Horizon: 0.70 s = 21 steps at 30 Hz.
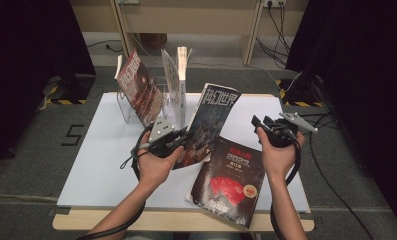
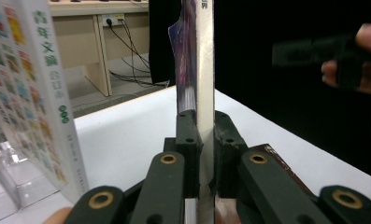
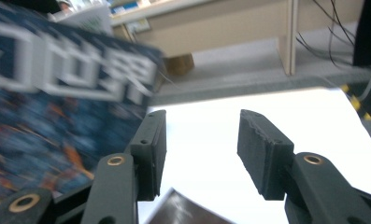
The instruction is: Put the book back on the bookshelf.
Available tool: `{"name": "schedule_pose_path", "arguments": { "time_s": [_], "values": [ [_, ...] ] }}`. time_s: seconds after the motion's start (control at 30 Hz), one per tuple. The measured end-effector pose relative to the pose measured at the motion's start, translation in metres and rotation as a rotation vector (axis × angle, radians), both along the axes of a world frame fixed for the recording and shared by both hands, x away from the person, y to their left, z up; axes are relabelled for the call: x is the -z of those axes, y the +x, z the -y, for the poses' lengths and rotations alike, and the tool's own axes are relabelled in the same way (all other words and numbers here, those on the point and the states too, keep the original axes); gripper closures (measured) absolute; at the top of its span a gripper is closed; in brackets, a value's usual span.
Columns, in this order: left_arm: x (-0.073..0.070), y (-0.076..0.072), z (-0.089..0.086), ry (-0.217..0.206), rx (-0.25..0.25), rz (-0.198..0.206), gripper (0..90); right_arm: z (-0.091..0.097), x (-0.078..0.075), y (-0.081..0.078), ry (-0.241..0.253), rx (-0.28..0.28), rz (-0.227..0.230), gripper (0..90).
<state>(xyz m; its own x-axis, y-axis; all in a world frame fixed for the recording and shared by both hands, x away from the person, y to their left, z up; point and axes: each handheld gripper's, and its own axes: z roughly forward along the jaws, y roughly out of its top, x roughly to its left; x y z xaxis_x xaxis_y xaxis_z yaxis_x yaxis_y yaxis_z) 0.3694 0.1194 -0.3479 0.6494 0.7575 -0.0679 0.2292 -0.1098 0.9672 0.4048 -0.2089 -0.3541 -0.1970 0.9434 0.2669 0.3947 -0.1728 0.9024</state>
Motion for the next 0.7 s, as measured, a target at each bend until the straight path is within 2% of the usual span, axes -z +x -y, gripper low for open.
{"name": "schedule_pose_path", "arguments": {
  "time_s": [0.1,0.2,0.33,0.43,0.57,0.7],
  "values": [
    [0.0,-0.001,-0.009,-0.004,0.003,-0.001,83.0,0.004,0.016,-0.001,0.002,0.011,-0.04,53.4],
    [0.0,-0.003,-0.016,0.002,-0.003,0.001,83.0,0.004,0.031,-0.003,-0.035,0.009,-0.065,53.4],
    [0.001,-0.009,-0.026,0.005,-0.004,0.004,83.0,0.004,0.047,-0.004,-0.037,0.012,-0.102,53.5],
    [0.001,-0.012,-0.034,-0.015,-0.001,-0.008,83.0,0.002,0.057,-0.005,-0.037,0.008,-0.119,53.5],
    [0.0,-0.018,-0.042,0.002,-0.011,0.011,83.0,-0.001,0.065,-0.005,-0.043,0.005,-0.133,53.6],
    [-0.003,-0.024,-0.053,-0.016,-0.024,0.017,83.0,-0.003,0.069,-0.005,-0.05,0.008,-0.139,53.6]
  ]
}}
